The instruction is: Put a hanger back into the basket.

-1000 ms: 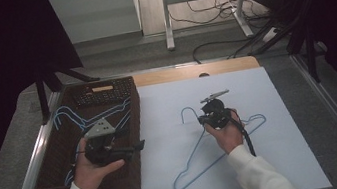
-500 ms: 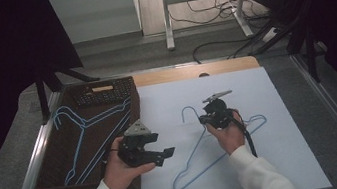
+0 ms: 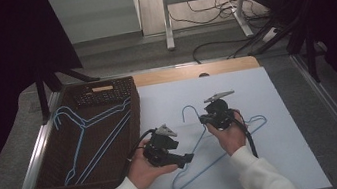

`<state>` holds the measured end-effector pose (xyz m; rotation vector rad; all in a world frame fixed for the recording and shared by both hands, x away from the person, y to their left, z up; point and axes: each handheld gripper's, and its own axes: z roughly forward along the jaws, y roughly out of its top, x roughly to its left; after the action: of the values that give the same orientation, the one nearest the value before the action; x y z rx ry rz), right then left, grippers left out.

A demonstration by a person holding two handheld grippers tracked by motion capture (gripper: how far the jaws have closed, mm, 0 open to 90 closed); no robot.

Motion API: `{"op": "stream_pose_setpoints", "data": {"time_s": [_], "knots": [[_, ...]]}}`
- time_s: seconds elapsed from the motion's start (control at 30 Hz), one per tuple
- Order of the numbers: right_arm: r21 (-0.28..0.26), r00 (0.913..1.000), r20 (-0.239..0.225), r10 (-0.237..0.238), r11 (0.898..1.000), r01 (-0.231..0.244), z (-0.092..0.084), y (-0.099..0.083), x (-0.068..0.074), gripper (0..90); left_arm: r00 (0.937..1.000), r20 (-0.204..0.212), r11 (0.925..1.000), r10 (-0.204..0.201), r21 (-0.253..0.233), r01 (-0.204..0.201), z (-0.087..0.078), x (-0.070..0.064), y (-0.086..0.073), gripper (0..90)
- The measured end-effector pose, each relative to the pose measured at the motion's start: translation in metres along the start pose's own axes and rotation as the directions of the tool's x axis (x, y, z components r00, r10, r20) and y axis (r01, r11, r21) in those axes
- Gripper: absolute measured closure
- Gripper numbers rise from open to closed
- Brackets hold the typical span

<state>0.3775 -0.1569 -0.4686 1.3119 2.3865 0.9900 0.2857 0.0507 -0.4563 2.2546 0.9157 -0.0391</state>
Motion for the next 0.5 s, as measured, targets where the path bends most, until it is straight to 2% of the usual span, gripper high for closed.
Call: {"op": "stream_pose_setpoints", "data": {"time_s": [0.1, 0.2, 0.27, 0.3, 0.4, 0.5], "knots": [[-0.008, 1.0000, -0.004, -0.005, 1.000, 0.005, -0.002, 0.000, 0.001, 85.9, 0.9999, -0.014, 0.9995, -0.002, 0.033, 0.003, 0.015, 0.001, 0.001, 31.6], [-0.011, 1.0000, -0.006, -0.006, 1.000, 0.006, -0.003, 0.000, 0.002, 85.9, 1.0000, 0.004, 0.9984, 0.001, 0.057, -0.001, 0.029, 0.000, 0.002, 32.0], [-0.015, 1.0000, -0.006, -0.006, 1.000, 0.006, -0.004, 0.000, 0.002, 85.9, 0.9994, 0.024, 0.9975, -0.025, 0.067, 0.023, 0.039, 0.001, 0.003, 33.4], [-0.017, 0.9999, -0.008, -0.006, 1.000, 0.006, -0.004, 0.000, 0.002, 85.9, 0.9995, 0.016, 0.9967, -0.028, 0.077, 0.026, 0.042, 0.003, 0.003, 34.0], [-0.021, 0.9999, -0.009, -0.006, 1.000, 0.006, -0.005, -0.001, 0.002, 85.9, 0.9990, -0.002, 0.9964, -0.044, 0.072, 0.044, 0.049, 0.008, 0.003, 38.7], [-0.030, 0.9999, -0.017, -0.002, 1.000, 0.002, -0.007, -0.001, 0.002, 85.9, 0.9986, 0.002, 0.9961, -0.053, 0.071, 0.052, 0.055, 0.012, 0.004, 47.8]]}}
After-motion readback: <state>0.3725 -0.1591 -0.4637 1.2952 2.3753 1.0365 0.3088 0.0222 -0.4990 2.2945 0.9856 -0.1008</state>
